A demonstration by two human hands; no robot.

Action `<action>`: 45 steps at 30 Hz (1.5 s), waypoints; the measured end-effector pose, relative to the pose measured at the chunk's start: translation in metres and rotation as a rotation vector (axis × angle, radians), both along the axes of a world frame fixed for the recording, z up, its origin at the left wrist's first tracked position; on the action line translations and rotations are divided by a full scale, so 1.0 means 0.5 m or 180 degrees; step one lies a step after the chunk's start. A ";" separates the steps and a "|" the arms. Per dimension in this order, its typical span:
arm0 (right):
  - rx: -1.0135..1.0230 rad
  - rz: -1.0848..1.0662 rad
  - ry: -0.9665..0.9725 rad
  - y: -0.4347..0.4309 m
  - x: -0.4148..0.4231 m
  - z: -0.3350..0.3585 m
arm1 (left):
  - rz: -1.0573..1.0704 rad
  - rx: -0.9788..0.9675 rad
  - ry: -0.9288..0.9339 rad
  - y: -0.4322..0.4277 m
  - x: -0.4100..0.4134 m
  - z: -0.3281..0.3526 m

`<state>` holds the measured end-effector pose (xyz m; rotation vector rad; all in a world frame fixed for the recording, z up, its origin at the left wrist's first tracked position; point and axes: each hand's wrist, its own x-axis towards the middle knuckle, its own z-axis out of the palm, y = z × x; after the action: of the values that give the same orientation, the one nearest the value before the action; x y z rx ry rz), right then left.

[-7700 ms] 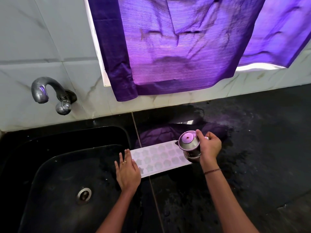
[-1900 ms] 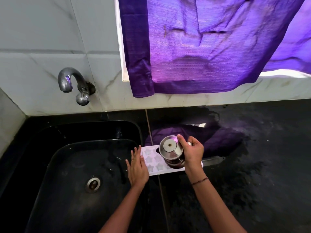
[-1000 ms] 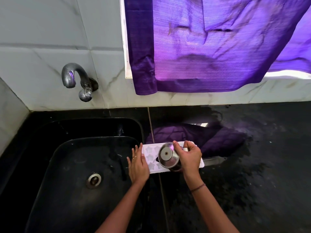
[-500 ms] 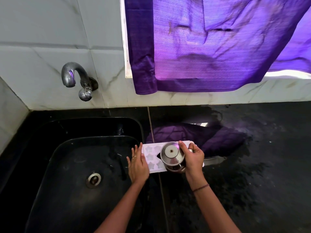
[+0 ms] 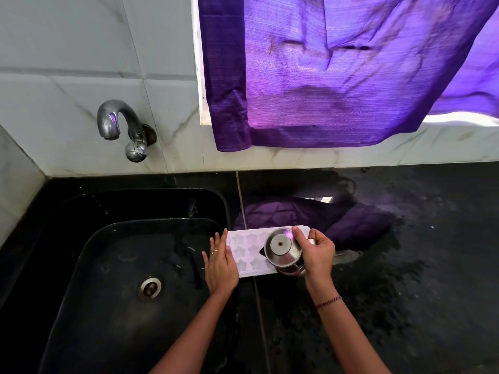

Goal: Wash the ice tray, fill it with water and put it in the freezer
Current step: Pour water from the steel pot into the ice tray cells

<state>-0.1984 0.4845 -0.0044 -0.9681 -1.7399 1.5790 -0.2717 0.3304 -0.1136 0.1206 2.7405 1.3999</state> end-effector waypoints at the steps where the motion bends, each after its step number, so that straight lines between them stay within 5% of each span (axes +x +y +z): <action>1: 0.0049 -0.0007 -0.0018 0.002 0.001 0.001 | -0.0003 0.0001 0.0002 0.000 0.000 0.000; 22: 0.0562 0.0071 -0.0048 0.005 0.007 0.017 | 0.0007 -0.0060 0.0025 0.002 0.000 0.001; 35: -0.0497 -0.0251 0.0207 0.024 0.017 0.012 | -0.0004 -0.0052 0.0021 0.001 -0.001 -0.003; 45: -0.0378 -0.0309 0.0280 0.043 0.022 0.019 | -0.0003 -0.0040 0.0014 0.002 0.000 -0.002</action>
<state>-0.1875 0.5060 0.0052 -1.0085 -1.5315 1.6518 -0.2719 0.3312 -0.1147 0.1243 2.7521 1.3836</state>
